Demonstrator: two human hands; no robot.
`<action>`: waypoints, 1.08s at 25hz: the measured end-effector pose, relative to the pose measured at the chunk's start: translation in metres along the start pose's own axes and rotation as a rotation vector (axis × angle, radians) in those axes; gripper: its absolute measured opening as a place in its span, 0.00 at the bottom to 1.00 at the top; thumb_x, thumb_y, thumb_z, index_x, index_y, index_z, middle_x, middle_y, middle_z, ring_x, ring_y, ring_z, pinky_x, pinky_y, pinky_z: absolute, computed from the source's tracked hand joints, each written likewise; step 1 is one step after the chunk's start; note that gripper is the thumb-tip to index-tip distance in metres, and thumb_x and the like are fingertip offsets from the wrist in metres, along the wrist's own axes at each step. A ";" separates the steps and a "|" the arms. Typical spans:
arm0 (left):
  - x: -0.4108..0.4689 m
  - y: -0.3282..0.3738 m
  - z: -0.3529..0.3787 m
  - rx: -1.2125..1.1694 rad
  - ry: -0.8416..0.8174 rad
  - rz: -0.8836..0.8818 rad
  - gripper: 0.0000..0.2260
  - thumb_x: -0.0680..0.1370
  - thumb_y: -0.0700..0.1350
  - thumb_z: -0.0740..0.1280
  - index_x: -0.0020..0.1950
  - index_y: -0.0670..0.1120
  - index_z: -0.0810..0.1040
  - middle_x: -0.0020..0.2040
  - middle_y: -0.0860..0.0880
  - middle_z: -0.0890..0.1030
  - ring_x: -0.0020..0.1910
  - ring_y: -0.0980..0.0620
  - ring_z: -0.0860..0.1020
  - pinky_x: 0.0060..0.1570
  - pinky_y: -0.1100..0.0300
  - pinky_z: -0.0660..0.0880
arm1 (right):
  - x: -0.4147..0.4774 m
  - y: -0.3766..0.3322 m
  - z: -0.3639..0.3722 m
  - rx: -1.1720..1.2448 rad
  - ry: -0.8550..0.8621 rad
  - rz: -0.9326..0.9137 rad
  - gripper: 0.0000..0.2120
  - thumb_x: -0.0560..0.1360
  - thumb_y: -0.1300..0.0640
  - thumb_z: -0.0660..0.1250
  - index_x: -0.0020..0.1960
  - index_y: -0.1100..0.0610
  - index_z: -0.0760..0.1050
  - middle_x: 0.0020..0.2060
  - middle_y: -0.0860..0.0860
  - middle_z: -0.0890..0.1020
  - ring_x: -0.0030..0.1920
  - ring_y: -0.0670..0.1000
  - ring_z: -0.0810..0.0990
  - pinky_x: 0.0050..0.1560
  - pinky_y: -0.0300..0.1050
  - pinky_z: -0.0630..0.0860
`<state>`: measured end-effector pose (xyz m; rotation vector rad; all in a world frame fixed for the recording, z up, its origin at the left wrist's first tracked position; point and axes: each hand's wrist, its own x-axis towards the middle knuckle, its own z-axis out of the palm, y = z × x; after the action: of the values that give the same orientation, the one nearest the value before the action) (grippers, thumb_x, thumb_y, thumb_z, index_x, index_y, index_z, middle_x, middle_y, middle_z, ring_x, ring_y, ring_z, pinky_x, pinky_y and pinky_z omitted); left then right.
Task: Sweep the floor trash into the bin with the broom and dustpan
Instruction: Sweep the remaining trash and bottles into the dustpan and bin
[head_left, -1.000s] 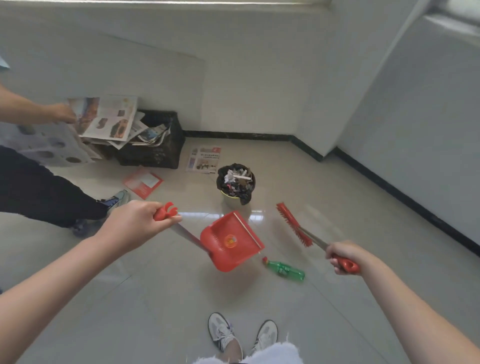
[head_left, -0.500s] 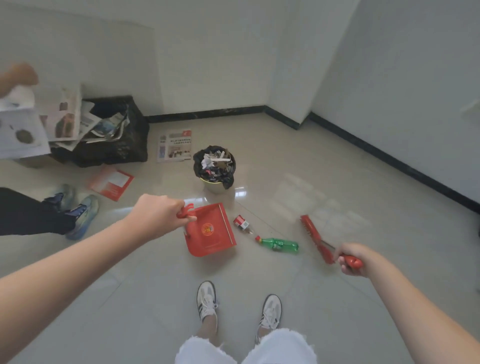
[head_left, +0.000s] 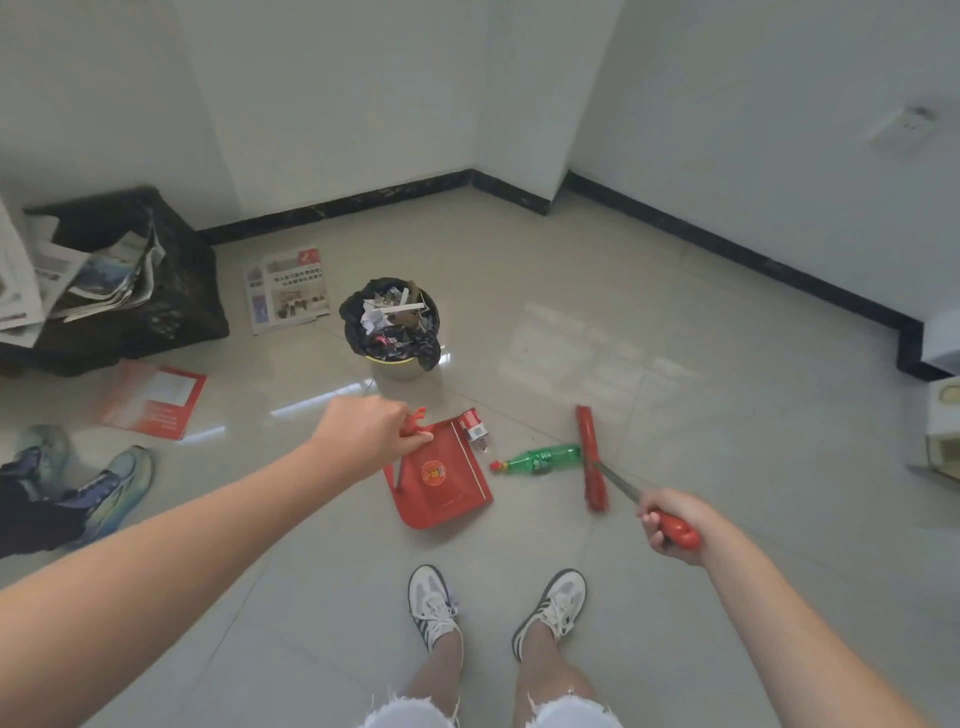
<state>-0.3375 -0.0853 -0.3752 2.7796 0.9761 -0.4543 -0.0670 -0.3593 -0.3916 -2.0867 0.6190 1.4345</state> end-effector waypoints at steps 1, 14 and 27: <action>0.004 -0.001 0.003 0.012 0.005 0.025 0.25 0.75 0.67 0.59 0.31 0.49 0.61 0.30 0.53 0.72 0.31 0.50 0.71 0.24 0.61 0.55 | 0.001 -0.001 0.007 -0.013 0.016 -0.012 0.09 0.73 0.71 0.59 0.38 0.59 0.67 0.16 0.52 0.69 0.13 0.45 0.67 0.17 0.30 0.64; 0.029 -0.004 0.031 -0.046 0.049 0.255 0.22 0.75 0.66 0.62 0.35 0.50 0.66 0.31 0.49 0.78 0.31 0.45 0.76 0.28 0.61 0.61 | 0.004 -0.005 0.087 -0.153 -0.177 -0.156 0.28 0.69 0.72 0.58 0.63 0.47 0.67 0.19 0.53 0.67 0.18 0.49 0.64 0.23 0.32 0.62; 0.008 -0.005 0.031 -0.113 0.010 0.135 0.24 0.74 0.67 0.62 0.31 0.51 0.61 0.28 0.53 0.71 0.30 0.49 0.72 0.25 0.60 0.61 | -0.016 0.019 0.057 -0.351 -0.180 -0.151 0.34 0.69 0.70 0.60 0.74 0.55 0.65 0.19 0.53 0.69 0.19 0.49 0.65 0.26 0.34 0.62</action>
<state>-0.3419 -0.0847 -0.4068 2.7261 0.7832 -0.3541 -0.1241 -0.3356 -0.3968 -2.1729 0.1413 1.7141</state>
